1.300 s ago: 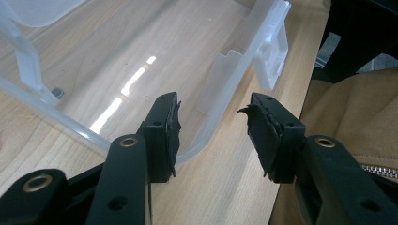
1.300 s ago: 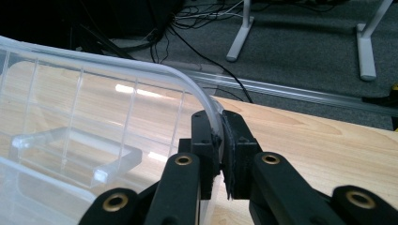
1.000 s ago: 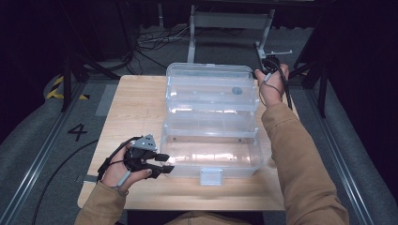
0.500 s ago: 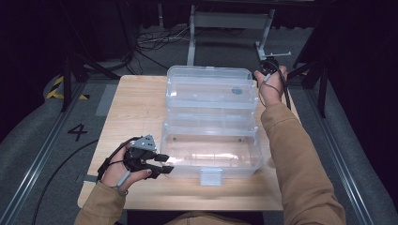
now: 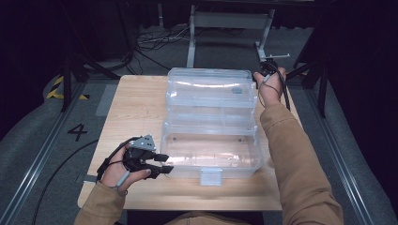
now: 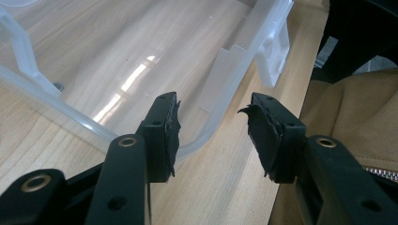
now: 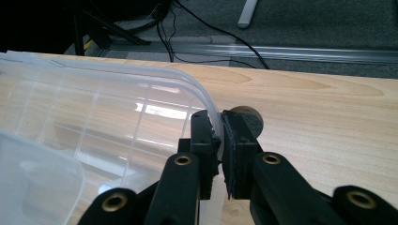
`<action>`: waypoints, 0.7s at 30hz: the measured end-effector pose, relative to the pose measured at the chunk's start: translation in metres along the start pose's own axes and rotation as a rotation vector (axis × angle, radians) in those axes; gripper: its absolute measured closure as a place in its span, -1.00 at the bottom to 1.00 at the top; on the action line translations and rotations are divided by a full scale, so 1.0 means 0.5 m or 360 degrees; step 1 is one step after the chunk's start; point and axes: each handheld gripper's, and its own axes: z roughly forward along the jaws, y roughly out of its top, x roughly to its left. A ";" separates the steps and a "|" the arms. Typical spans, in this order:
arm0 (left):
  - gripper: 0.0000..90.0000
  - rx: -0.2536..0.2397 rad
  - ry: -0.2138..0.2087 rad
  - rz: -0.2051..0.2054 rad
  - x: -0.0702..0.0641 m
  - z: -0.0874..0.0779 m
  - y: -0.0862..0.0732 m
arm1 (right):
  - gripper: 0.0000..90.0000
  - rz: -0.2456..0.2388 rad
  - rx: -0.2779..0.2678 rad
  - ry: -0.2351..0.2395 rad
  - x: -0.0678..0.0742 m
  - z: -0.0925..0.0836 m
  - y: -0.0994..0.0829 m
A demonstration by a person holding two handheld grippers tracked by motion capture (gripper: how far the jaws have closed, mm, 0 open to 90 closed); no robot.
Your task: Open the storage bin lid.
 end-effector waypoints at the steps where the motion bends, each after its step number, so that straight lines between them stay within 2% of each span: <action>1: 0.19 -0.0001 0.0000 0.0000 0.000 0.000 0.000 | 0.88 0.0001 0.0002 -0.0001 0.000 0.001 0.000; 21: 0.19 -0.0011 -0.0004 0.0000 0.001 -0.003 -0.002 | 0.87 0.0045 0.0039 -0.0004 -0.006 0.018 -0.006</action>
